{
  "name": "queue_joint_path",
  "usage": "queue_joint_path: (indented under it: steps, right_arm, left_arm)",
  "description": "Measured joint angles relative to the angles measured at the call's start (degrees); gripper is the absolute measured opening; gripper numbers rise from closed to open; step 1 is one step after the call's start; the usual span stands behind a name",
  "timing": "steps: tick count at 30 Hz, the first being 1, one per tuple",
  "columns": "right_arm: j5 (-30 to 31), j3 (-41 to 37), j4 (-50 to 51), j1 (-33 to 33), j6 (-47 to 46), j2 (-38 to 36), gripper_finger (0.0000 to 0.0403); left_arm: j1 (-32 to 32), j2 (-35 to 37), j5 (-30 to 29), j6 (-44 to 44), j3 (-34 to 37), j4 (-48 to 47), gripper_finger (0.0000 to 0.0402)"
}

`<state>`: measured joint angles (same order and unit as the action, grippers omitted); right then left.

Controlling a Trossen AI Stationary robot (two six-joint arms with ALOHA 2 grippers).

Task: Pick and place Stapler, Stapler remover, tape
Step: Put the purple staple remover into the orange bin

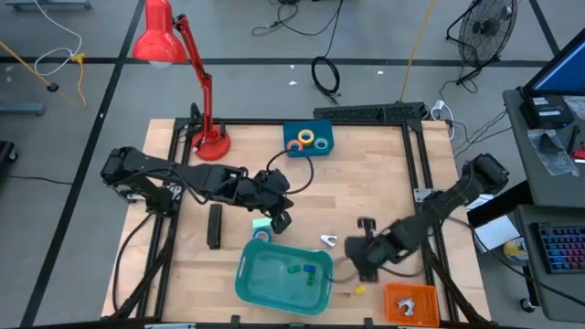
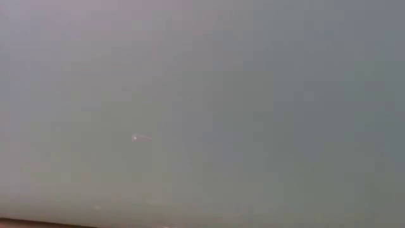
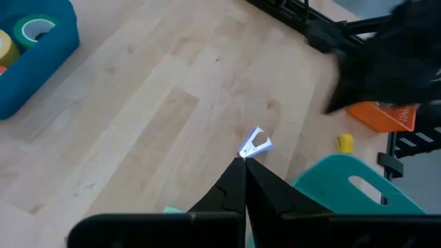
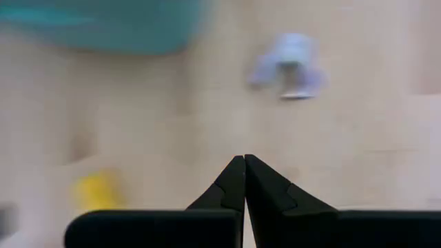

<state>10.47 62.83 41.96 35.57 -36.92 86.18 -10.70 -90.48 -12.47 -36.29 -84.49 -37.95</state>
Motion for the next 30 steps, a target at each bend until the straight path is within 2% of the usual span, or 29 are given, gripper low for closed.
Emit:
queue_joint_path:
  steps: [2, 5, 14, 19, 25, 30]
  right_arm:
    - [2.84, 0.0, 2.01, -2.88, 0.06, 1.68, 0.0005]
    - [2.91, -0.27, 1.94, -7.41, 1.63, 2.26, 0.0023]
    - [-7.31, -4.2, -9.15, -17.55, 10.28, 2.24, 0.0113]
    - [-7.73, -7.26, -11.38, -20.67, 11.02, 2.26, 0.015]
    - [-12.45, -7.76, -14.65, -22.49, 10.5, 2.24, 0.0166]
    - [-13.74, -7.78, -17.98, -22.45, 10.2, 2.24, 0.0165]
  left_arm:
    - [0.0, 0.0, 0.27, -0.02, 0.0, -0.01, 0.0005]
    - [0.0, 0.0, 0.42, -0.22, 0.0, -0.03, 0.0016]
    - [-0.72, 0.0, 0.94, -0.21, 0.0, -3.21, 0.0005]
    - [-0.68, 0.0, 0.92, 0.64, 0.0, -6.74, 0.0018]
    - [-0.68, 0.0, 1.03, 2.92, 0.01, -10.64, 0.0003]
    - [-0.14, 0.0, 1.98, 4.67, 0.0, -11.84, 0.0018]
